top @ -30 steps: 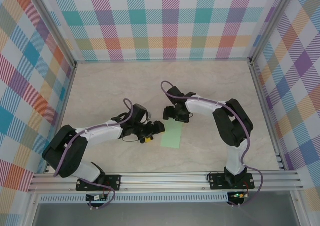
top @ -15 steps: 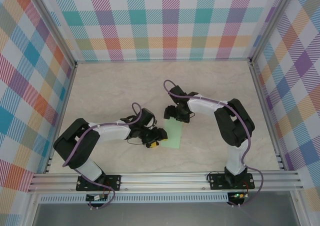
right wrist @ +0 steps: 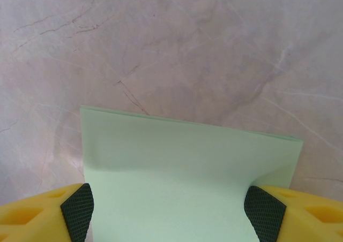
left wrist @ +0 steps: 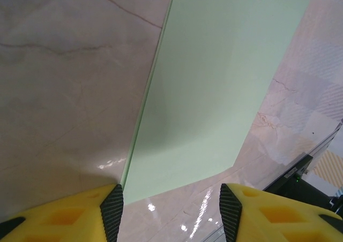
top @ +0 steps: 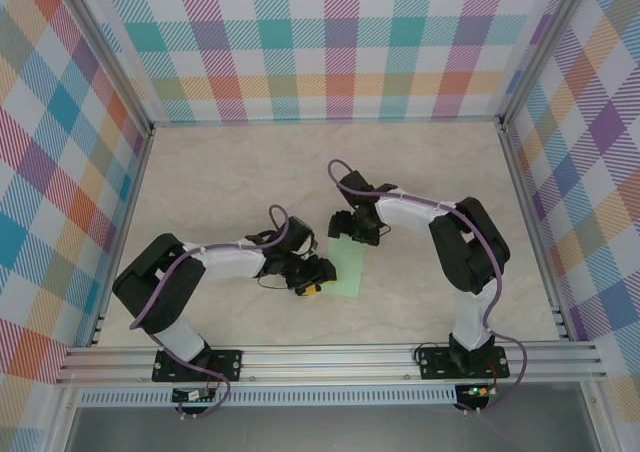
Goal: Fold a paper plane with a square sheet of paper (pick it up from the middle)
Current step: Fold the triangle a second time at the center of the table.
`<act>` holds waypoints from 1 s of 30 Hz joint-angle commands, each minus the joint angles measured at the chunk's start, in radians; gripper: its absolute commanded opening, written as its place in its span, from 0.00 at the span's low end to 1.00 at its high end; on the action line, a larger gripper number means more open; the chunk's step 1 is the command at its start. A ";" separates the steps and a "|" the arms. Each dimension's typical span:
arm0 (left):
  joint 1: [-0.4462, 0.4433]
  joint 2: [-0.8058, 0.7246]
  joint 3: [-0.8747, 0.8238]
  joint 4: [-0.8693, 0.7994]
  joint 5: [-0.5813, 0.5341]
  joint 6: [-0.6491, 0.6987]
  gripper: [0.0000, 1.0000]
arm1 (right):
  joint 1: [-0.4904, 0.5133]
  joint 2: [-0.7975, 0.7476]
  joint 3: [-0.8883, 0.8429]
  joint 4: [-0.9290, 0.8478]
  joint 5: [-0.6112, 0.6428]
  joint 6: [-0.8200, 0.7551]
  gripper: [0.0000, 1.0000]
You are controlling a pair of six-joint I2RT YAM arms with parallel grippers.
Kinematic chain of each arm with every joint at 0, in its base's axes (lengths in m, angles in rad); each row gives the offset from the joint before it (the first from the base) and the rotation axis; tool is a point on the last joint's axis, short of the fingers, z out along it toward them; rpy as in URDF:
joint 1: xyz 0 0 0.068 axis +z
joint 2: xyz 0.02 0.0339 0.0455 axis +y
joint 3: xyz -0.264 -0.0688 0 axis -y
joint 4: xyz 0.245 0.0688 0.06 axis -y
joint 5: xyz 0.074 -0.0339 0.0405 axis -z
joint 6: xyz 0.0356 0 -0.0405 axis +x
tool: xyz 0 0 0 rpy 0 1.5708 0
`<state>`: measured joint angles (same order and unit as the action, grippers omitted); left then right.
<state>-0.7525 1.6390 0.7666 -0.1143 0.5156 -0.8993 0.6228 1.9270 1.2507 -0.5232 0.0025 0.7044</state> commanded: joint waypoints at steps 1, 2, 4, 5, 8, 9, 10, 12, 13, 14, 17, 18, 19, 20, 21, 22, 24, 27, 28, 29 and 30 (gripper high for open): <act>-0.019 0.017 0.030 -0.048 0.001 0.030 0.54 | -0.023 0.094 -0.071 -0.063 0.045 0.015 0.80; -0.021 0.021 0.035 -0.056 0.001 0.038 0.54 | -0.023 0.095 -0.071 -0.063 0.045 0.015 0.80; -0.027 0.032 0.046 -0.082 -0.009 0.052 0.54 | -0.023 0.095 -0.071 -0.063 0.045 0.014 0.80; -0.030 0.037 0.055 -0.099 -0.018 0.062 0.54 | -0.023 0.096 -0.071 -0.062 0.044 0.014 0.80; -0.033 0.043 0.066 -0.119 -0.027 0.075 0.54 | -0.024 0.099 -0.070 -0.064 0.045 0.014 0.80; -0.035 0.041 0.069 -0.132 -0.036 0.080 0.55 | -0.023 0.099 -0.070 -0.064 0.047 0.014 0.80; -0.036 0.039 0.074 -0.145 -0.045 0.086 0.55 | -0.023 0.100 -0.070 -0.064 0.045 0.012 0.80; -0.039 0.034 0.088 -0.195 -0.070 0.099 0.56 | -0.023 0.103 -0.069 -0.065 0.045 0.014 0.80; -0.044 0.035 0.095 -0.206 -0.078 0.106 0.56 | -0.023 0.104 -0.067 -0.064 0.045 0.013 0.81; -0.047 0.038 0.104 -0.216 -0.083 0.109 0.57 | -0.023 0.105 -0.069 -0.064 0.045 0.014 0.81; -0.066 0.055 0.130 -0.247 -0.103 0.121 0.57 | -0.023 0.107 -0.072 -0.063 0.046 0.015 0.81; -0.069 0.062 0.136 -0.251 -0.104 0.120 0.57 | -0.023 0.107 -0.074 -0.062 0.045 0.014 0.80; -0.076 0.070 0.141 -0.254 -0.104 0.121 0.57 | -0.023 0.107 -0.075 -0.063 0.045 0.015 0.81; -0.081 0.078 0.146 -0.253 -0.102 0.120 0.57 | -0.024 0.107 -0.077 -0.061 0.047 0.015 0.81; -0.085 0.085 0.150 -0.248 -0.097 0.121 0.57 | -0.023 0.107 -0.077 -0.061 0.046 0.014 0.80; -0.090 0.093 0.153 -0.244 -0.089 0.119 0.56 | -0.023 0.107 -0.080 -0.060 0.045 0.017 0.80; -0.097 0.102 0.163 -0.245 -0.085 0.120 0.54 | -0.024 0.108 -0.082 -0.057 0.045 0.016 0.81; -0.102 0.101 0.175 -0.245 -0.080 0.123 0.50 | -0.025 0.110 -0.083 -0.056 0.045 0.016 0.81; -0.104 0.099 0.178 -0.248 -0.079 0.124 0.49 | -0.024 0.109 -0.083 -0.055 0.044 0.016 0.81; -0.105 0.096 0.181 -0.251 -0.080 0.125 0.49 | -0.025 0.111 -0.085 -0.054 0.044 0.016 0.81; -0.106 0.097 0.184 -0.253 -0.080 0.126 0.49 | -0.024 0.112 -0.086 -0.052 0.044 0.017 0.81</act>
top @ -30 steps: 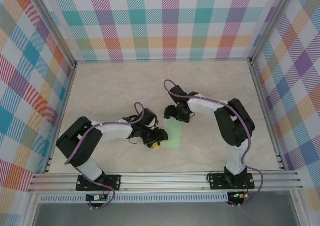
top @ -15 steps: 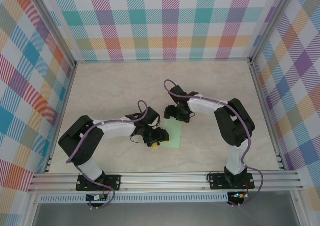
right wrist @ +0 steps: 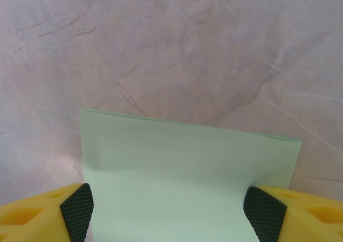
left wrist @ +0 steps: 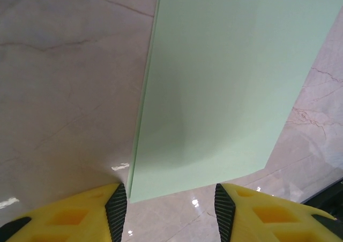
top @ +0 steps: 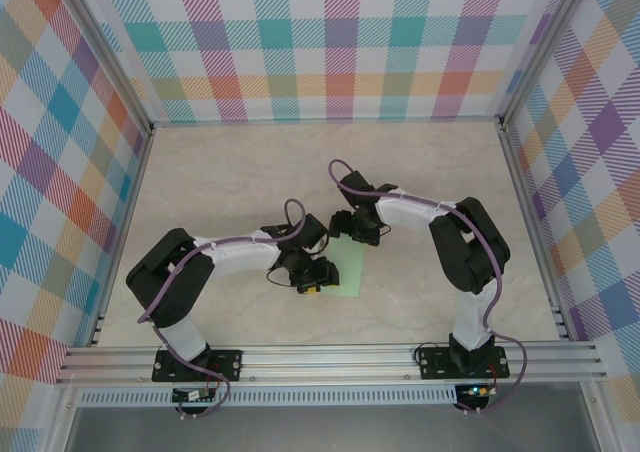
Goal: Fold a paper plane with a square sheet of paper (pick it up from the middle)
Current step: Fold the triangle a second time at the center of the table.
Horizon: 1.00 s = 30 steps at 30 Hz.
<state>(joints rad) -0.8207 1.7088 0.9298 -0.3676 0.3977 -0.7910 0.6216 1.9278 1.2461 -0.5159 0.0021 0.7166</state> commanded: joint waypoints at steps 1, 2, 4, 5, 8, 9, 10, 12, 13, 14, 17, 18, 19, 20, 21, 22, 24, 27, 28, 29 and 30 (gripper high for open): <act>-0.038 0.027 0.025 -0.002 0.039 0.018 0.49 | -0.023 0.112 -0.082 -0.058 0.044 0.003 0.81; -0.040 0.028 0.027 -0.004 0.038 0.018 0.49 | -0.024 0.112 -0.082 -0.058 0.043 0.005 0.81; -0.040 0.026 0.033 -0.005 0.038 0.022 0.49 | -0.025 0.113 -0.081 -0.057 0.041 0.006 0.81; -0.038 0.028 0.035 -0.007 0.037 0.024 0.49 | -0.025 0.114 -0.082 -0.056 0.041 0.006 0.81; -0.040 0.035 0.040 -0.012 0.032 0.026 0.49 | -0.025 0.117 -0.083 -0.054 0.039 0.006 0.81; -0.038 0.037 0.041 -0.013 0.031 0.027 0.49 | -0.025 0.117 -0.083 -0.054 0.039 0.007 0.81; -0.038 0.036 0.042 -0.011 0.030 0.027 0.49 | -0.025 0.118 -0.083 -0.053 0.039 0.007 0.81; -0.040 0.035 0.043 -0.004 0.026 0.024 0.49 | -0.025 0.118 -0.083 -0.056 0.039 0.007 0.81; -0.039 0.034 0.044 -0.001 0.021 0.024 0.49 | -0.025 0.118 -0.084 -0.053 0.039 0.007 0.81; -0.039 0.031 0.047 0.003 0.016 0.024 0.49 | -0.026 0.118 -0.085 -0.053 0.039 0.007 0.81; -0.038 0.021 0.060 -0.025 -0.023 0.037 0.49 | -0.025 0.117 -0.086 -0.056 0.039 0.007 0.81; -0.034 0.015 0.065 -0.036 -0.034 0.042 0.49 | -0.024 0.117 -0.086 -0.055 0.039 0.007 0.81; -0.031 0.011 0.066 -0.042 -0.041 0.046 0.49 | -0.025 0.117 -0.086 -0.056 0.039 0.007 0.81; -0.027 0.005 0.066 -0.046 -0.043 0.048 0.49 | -0.025 0.117 -0.086 -0.055 0.039 0.007 0.81; -0.026 -0.002 0.066 -0.050 -0.042 0.050 0.48 | -0.025 0.116 -0.086 -0.057 0.039 0.007 0.81; -0.024 -0.007 0.066 -0.051 -0.041 0.051 0.48 | -0.025 0.117 -0.086 -0.057 0.039 0.007 0.81; -0.024 -0.016 0.060 -0.050 -0.028 0.051 0.48 | -0.025 0.117 -0.086 -0.056 0.039 0.007 0.81; -0.023 -0.029 0.049 -0.051 -0.016 0.049 0.48 | -0.025 0.117 -0.086 -0.055 0.039 0.009 0.81; -0.023 -0.036 0.045 -0.051 -0.012 0.047 0.48 | -0.025 0.118 -0.086 -0.056 0.041 0.008 0.81; -0.023 -0.042 0.040 -0.051 -0.004 0.047 0.48 | -0.026 0.119 -0.086 -0.055 0.041 0.007 0.81; -0.023 -0.049 0.035 -0.049 0.001 0.045 0.48 | -0.025 0.119 -0.086 -0.056 0.041 0.007 0.81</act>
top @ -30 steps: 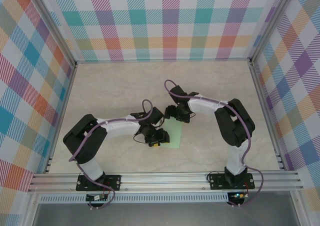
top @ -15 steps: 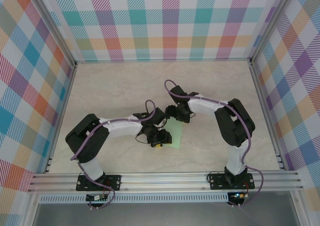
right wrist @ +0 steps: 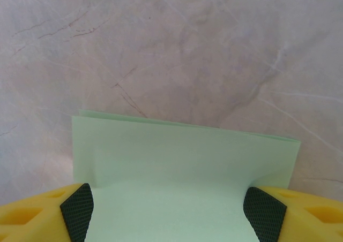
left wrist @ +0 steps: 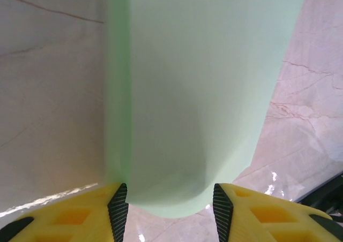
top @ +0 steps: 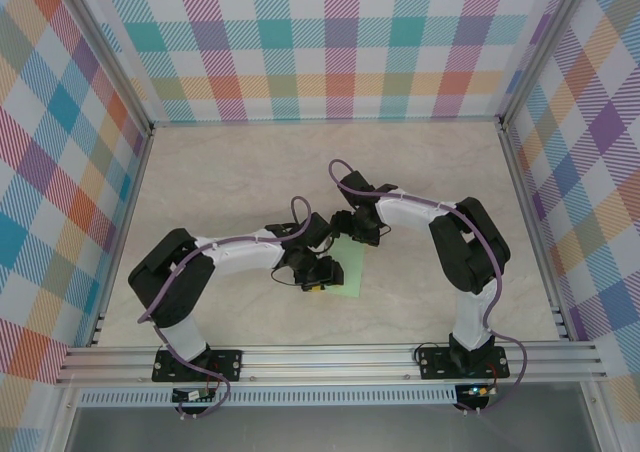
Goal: Fold a paper plane with a square sheet of paper (pick it up from the middle)
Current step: Fold the triangle a second time at the center of the table.
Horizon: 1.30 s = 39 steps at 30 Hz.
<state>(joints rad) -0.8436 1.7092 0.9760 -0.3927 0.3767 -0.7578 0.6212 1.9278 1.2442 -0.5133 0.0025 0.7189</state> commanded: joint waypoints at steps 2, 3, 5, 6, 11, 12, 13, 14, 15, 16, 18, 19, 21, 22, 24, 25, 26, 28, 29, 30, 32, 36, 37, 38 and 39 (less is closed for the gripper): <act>-0.001 -0.060 -0.019 -0.018 0.036 0.012 0.47 | -0.024 0.120 -0.084 -0.058 0.041 0.005 0.81; -0.001 -0.063 -0.022 -0.013 0.043 0.009 0.47 | -0.025 0.119 -0.084 -0.060 0.041 0.005 0.81; -0.001 -0.065 -0.025 0.001 0.056 0.008 0.47 | -0.025 0.122 -0.084 -0.059 0.040 0.005 0.81; -0.001 -0.065 -0.025 0.007 0.058 0.006 0.47 | -0.024 0.123 -0.084 -0.059 0.040 0.005 0.81; 0.013 -0.059 -0.047 0.083 0.060 -0.011 0.47 | -0.025 0.120 -0.087 -0.056 0.038 0.005 0.81; 0.023 -0.057 -0.054 0.104 0.061 -0.015 0.47 | -0.024 0.120 -0.086 -0.056 0.036 0.005 0.81; 0.031 -0.057 -0.060 0.142 0.061 -0.017 0.47 | -0.024 0.120 -0.086 -0.056 0.034 0.004 0.81; 0.038 -0.057 -0.068 0.177 0.066 -0.020 0.48 | -0.024 0.122 -0.086 -0.057 0.034 0.004 0.81; 0.047 -0.055 -0.073 0.204 0.067 -0.021 0.48 | -0.025 0.122 -0.085 -0.056 0.033 0.003 0.81; 0.053 -0.054 -0.075 0.223 0.067 -0.017 0.48 | -0.025 0.121 -0.084 -0.056 0.032 0.004 0.81; 0.068 -0.041 -0.074 0.256 0.072 -0.009 0.48 | -0.025 0.124 -0.083 -0.059 0.031 0.003 0.81; 0.075 -0.033 -0.074 0.275 0.080 -0.009 0.48 | -0.025 0.125 -0.083 -0.060 0.030 0.002 0.81; 0.091 -0.018 -0.074 0.301 0.094 -0.009 0.48 | -0.024 0.125 -0.080 -0.062 0.030 0.000 0.81; 0.098 -0.014 -0.075 0.304 0.095 -0.002 0.48 | -0.025 0.124 -0.080 -0.064 0.030 0.000 0.81; 0.110 -0.008 -0.079 0.310 0.098 0.001 0.48 | -0.024 0.123 -0.080 -0.065 0.030 0.001 0.81; 0.112 -0.007 -0.082 0.318 0.106 0.001 0.48 | -0.025 0.123 -0.078 -0.067 0.030 -0.001 0.81; 0.113 -0.005 -0.085 0.322 0.110 0.001 0.48 | -0.026 0.122 -0.078 -0.067 0.030 -0.001 0.81; 0.115 -0.008 -0.092 0.328 0.124 0.001 0.48 | -0.025 0.123 -0.078 -0.067 0.030 -0.001 0.81; 0.114 -0.011 -0.099 0.330 0.130 0.001 0.48 | -0.026 0.123 -0.078 -0.067 0.028 0.000 0.81; 0.114 -0.015 -0.105 0.328 0.139 0.003 0.47 | -0.027 0.123 -0.077 -0.067 0.029 0.001 0.81; 0.113 -0.024 -0.120 0.333 0.167 0.000 0.46 | -0.028 0.122 -0.077 -0.067 0.029 0.000 0.81; 0.112 -0.057 -0.161 0.329 0.199 -0.008 0.45 | -0.029 0.120 -0.077 -0.067 0.028 0.000 0.81; 0.112 -0.065 -0.171 0.331 0.206 -0.010 0.45 | -0.030 0.120 -0.078 -0.067 0.028 -0.001 0.81; 0.110 -0.075 -0.180 0.330 0.215 -0.011 0.43 | -0.031 0.121 -0.077 -0.068 0.029 0.000 0.81; 0.109 -0.085 -0.191 0.335 0.222 -0.015 0.43 | -0.031 0.120 -0.077 -0.066 0.027 -0.001 0.81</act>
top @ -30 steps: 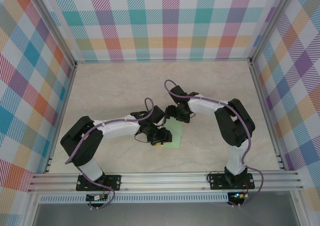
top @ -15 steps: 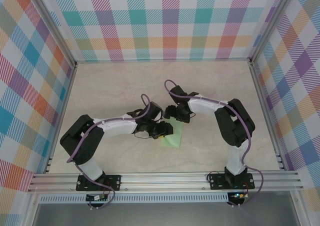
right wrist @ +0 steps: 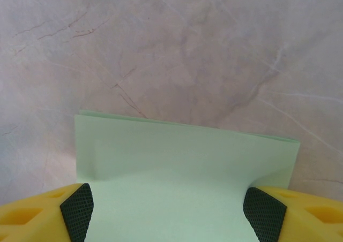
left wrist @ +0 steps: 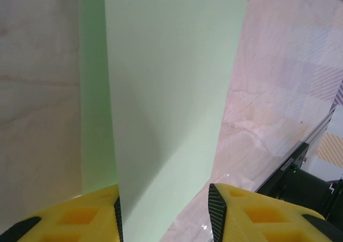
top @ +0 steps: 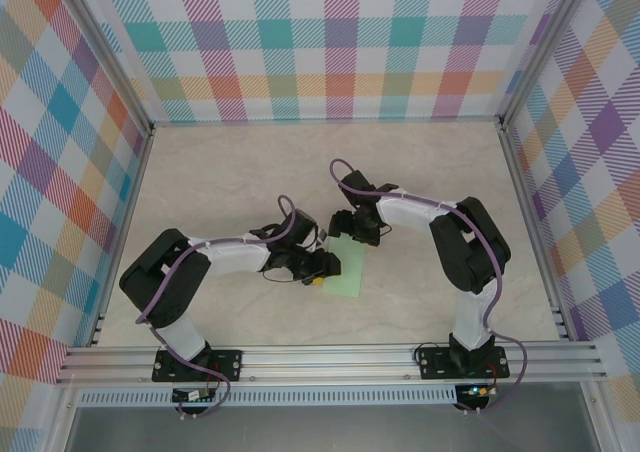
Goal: Fold a paper plane with a square sheet of paper (pick it up from the middle)
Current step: Fold the triangle a second time at the center of the table.
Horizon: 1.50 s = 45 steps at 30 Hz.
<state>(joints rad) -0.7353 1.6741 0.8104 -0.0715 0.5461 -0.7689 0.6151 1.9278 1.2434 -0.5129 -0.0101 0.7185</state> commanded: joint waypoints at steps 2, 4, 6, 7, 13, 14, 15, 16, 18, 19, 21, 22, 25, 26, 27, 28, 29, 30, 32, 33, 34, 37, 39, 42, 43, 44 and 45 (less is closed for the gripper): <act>-0.002 -0.068 -0.048 0.050 0.068 -0.021 0.43 | -0.024 0.120 -0.076 -0.067 0.040 0.000 0.81; -0.004 -0.080 -0.059 0.091 0.081 -0.041 0.42 | -0.026 0.120 -0.076 -0.067 0.040 0.001 0.80; -0.006 -0.079 -0.058 0.131 0.096 -0.059 0.42 | -0.026 0.119 -0.075 -0.067 0.036 0.000 0.81; -0.005 -0.075 -0.055 0.149 0.102 -0.066 0.42 | -0.026 0.118 -0.075 -0.067 0.033 0.001 0.81; -0.009 -0.036 -0.017 0.210 0.120 -0.090 0.41 | -0.030 0.098 -0.070 -0.062 -0.006 -0.006 0.80; -0.008 -0.029 -0.013 0.222 0.121 -0.094 0.41 | -0.031 0.092 -0.068 -0.063 -0.016 -0.008 0.79; -0.007 -0.024 -0.008 0.232 0.119 -0.097 0.41 | -0.034 0.083 -0.067 -0.061 -0.031 -0.012 0.79; -0.007 -0.019 -0.005 0.235 0.117 -0.098 0.41 | -0.035 0.079 -0.067 -0.060 -0.040 -0.014 0.79; -0.007 -0.005 0.006 0.242 0.106 -0.097 0.41 | -0.039 0.067 -0.063 -0.059 -0.068 -0.020 0.79; -0.008 0.002 0.012 0.244 0.102 -0.097 0.42 | -0.042 0.062 -0.064 -0.056 -0.085 -0.023 0.78; -0.006 0.021 0.023 0.255 0.094 -0.101 0.42 | -0.048 0.050 -0.066 -0.047 -0.119 -0.026 0.78; -0.008 0.028 0.026 0.259 0.090 -0.101 0.42 | -0.052 0.043 -0.068 -0.039 -0.136 -0.028 0.78; -0.007 0.053 0.033 0.269 0.080 -0.104 0.43 | -0.068 0.000 -0.071 -0.032 -0.170 -0.034 0.77; -0.007 0.060 0.034 0.271 0.078 -0.104 0.44 | -0.075 -0.022 -0.075 -0.026 -0.181 -0.040 0.77; -0.007 0.064 0.036 0.272 0.074 -0.104 0.46 | -0.082 -0.058 -0.085 -0.007 -0.197 -0.044 0.78; -0.007 0.067 0.034 0.272 0.072 -0.102 0.47 | -0.092 -0.085 -0.094 0.004 -0.213 -0.050 0.78; -0.006 0.069 0.033 0.272 0.068 -0.102 0.49 | -0.101 -0.120 -0.101 0.009 -0.227 -0.060 0.78; -0.006 0.071 0.034 0.272 0.063 -0.101 0.51 | -0.109 -0.145 -0.106 0.010 -0.236 -0.066 0.78; -0.007 0.077 0.032 0.274 0.060 -0.101 0.54 | -0.121 -0.208 -0.127 0.017 -0.246 -0.078 0.79; -0.006 0.082 0.033 0.277 0.060 -0.101 0.56 | -0.130 -0.242 -0.144 0.022 -0.250 -0.082 0.80; -0.007 0.085 0.033 0.279 0.060 -0.102 0.58 | -0.136 -0.267 -0.163 0.024 -0.254 -0.083 0.80; -0.007 0.097 0.037 0.291 0.058 -0.107 0.63 | -0.152 -0.338 -0.229 0.038 -0.273 -0.088 0.80; -0.005 0.105 0.041 0.297 0.059 -0.110 0.66 | -0.155 -0.383 -0.279 0.049 -0.283 -0.087 0.80; -0.005 0.111 0.047 0.295 0.058 -0.110 0.66 | -0.155 -0.440 -0.351 0.076 -0.315 -0.084 0.78; -0.005 0.113 0.048 0.294 0.057 -0.110 0.65 | -0.155 -0.454 -0.372 0.086 -0.328 -0.084 0.77; -0.005 0.111 0.048 0.291 0.053 -0.109 0.62 | -0.154 -0.467 -0.391 0.097 -0.343 -0.082 0.75; -0.005 0.110 0.046 0.289 0.050 -0.110 0.59 | -0.155 -0.477 -0.409 0.106 -0.358 -0.082 0.72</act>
<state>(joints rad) -0.7380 1.7744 0.8356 0.1947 0.6086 -0.8780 0.4599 1.4830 0.8745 -0.4419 -0.3038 0.6456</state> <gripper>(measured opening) 0.611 0.734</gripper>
